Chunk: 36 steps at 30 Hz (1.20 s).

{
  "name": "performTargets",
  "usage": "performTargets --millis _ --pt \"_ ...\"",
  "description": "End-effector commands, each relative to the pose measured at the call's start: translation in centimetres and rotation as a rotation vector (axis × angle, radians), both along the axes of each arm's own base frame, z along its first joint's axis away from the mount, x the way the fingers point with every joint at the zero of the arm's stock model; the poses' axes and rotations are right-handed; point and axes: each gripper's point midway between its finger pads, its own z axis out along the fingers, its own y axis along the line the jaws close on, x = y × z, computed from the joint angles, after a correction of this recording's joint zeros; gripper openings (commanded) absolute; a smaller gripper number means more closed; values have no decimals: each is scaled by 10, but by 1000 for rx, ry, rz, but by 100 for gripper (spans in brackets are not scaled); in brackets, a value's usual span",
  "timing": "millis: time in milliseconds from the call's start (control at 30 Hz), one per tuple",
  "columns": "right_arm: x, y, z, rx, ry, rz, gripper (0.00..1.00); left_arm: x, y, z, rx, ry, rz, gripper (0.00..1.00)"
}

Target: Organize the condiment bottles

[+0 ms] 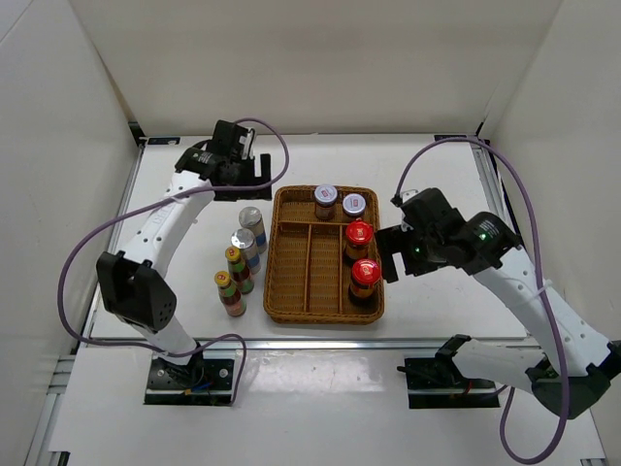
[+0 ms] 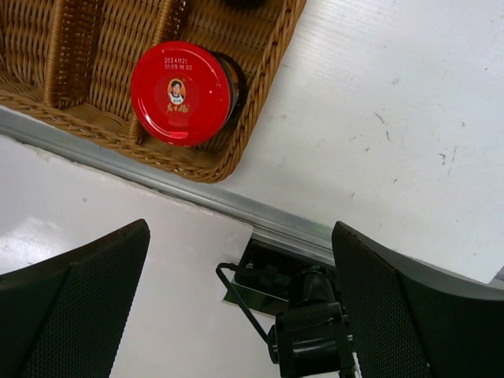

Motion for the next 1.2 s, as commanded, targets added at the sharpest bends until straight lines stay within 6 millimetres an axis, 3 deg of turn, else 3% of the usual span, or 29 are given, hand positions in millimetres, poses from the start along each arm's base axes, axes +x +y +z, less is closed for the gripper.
performTargets --millis 0,167,333,533,600,767,867,933,1033,1167 --pt "-5 6 1 51 3 19 100 -11 0 -2 3 10 -12 99" --pt "-10 3 -2 46 32 -8 100 -12 5 -27 32 44 10 99" --pt "-3 1 -1 5 67 -34 100 1 10 -42 83 30 21 98" --pt "2 8 -2 -7 121 -52 100 21 6 -44 82 -31 30 90" --pt "1 8 -5 -20 136 -52 100 24 2 -51 40 0 32 83" --pt "-2 0 -7 -45 119 -21 100 16 4 -59 49 46 37 79" --pt "-11 -2 1 0 112 -16 100 10 11 -66 85 74 52 84" --pt "-16 -2 -4 34 98 5 100 6 18 -68 109 64 59 90" --pt "-20 -11 -12 11 84 -10 100 3 21 -72 129 77 56 90" --pt "-22 -12 -16 18 83 -18 100 -1 20 -71 145 85 30 82"
